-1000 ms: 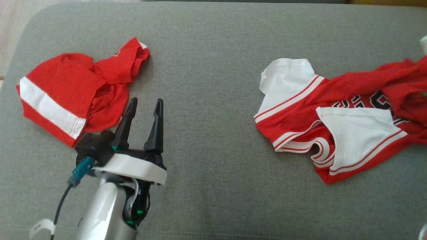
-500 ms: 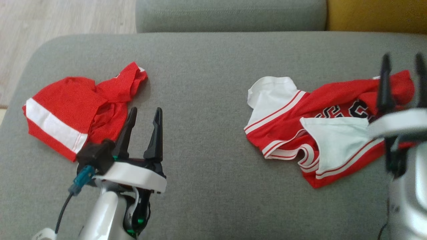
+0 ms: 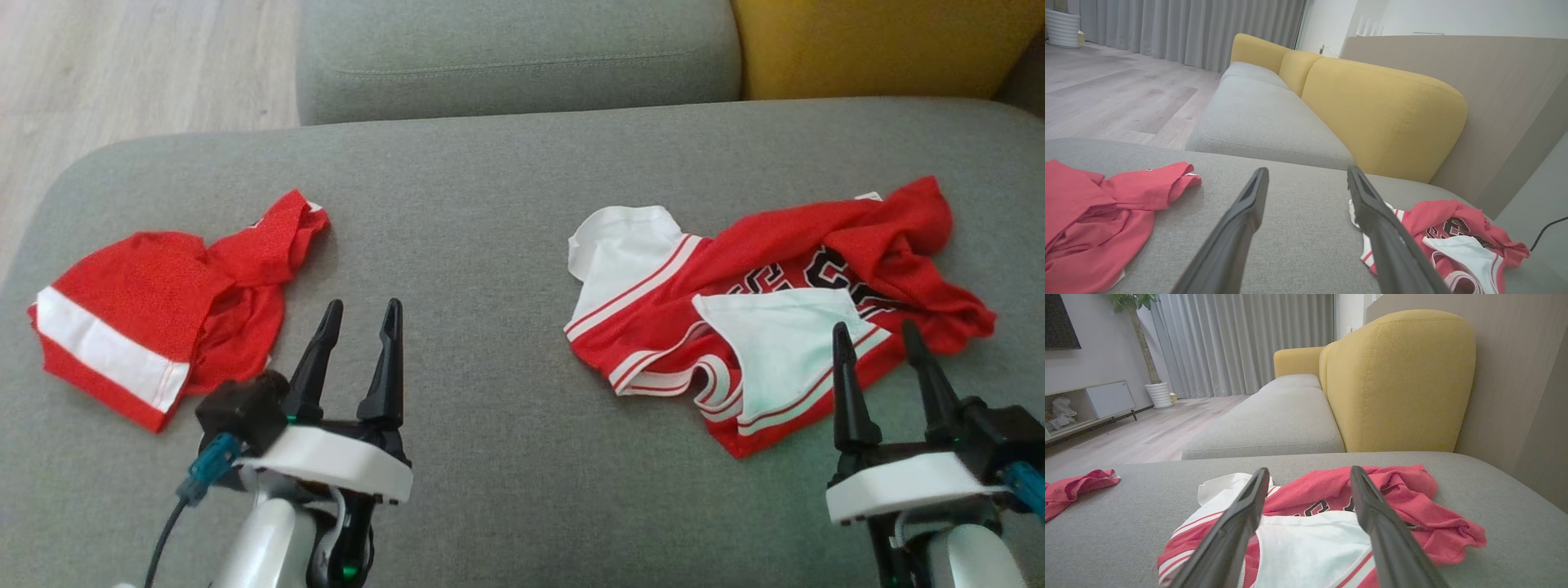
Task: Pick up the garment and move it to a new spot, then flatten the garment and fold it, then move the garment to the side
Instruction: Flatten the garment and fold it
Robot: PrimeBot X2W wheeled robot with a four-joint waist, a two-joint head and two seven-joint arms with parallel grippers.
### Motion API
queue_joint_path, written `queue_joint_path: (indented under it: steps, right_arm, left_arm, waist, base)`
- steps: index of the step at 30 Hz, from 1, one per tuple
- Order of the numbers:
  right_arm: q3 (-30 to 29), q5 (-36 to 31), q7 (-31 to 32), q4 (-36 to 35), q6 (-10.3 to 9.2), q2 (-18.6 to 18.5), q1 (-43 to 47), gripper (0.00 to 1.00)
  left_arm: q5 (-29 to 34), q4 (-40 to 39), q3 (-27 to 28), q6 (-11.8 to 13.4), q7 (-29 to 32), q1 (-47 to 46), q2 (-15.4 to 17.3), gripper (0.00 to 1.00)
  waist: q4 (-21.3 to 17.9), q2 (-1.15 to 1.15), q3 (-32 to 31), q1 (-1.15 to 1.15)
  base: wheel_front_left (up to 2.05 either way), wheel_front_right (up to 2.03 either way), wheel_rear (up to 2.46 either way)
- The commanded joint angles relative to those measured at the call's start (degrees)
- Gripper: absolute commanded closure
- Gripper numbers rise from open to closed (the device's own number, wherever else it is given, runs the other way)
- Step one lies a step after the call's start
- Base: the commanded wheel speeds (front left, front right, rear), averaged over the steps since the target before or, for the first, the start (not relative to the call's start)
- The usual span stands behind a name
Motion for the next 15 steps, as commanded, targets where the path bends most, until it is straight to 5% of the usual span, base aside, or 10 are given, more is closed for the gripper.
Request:
queue_joint_path:
  steps: [1, 15]
  right_arm:
    - [1.65, 0.67, -0.84, -2.58, -0.05, -0.33, -2.41, 0.00]
    - [0.35, 0.50, -0.47, -6.12, -0.05, -0.31, -4.68, 0.00]
  left_arm:
    - [-0.15, -1.76, 1.46, 0.38, -0.45, -2.20, 0.28, 0.00]
    - [0.82, 3.88, -2.72, -1.13, -0.45, -8.65, 0.28, 0.00]
  waist:
    - [-0.42, 0.00, 0.17, 0.00]
    - [-5.89, 0.00, 5.40, 0.00]
  base:
    - [0.00, 0.00, 0.00]
    - [0.00, 0.00, 0.00]
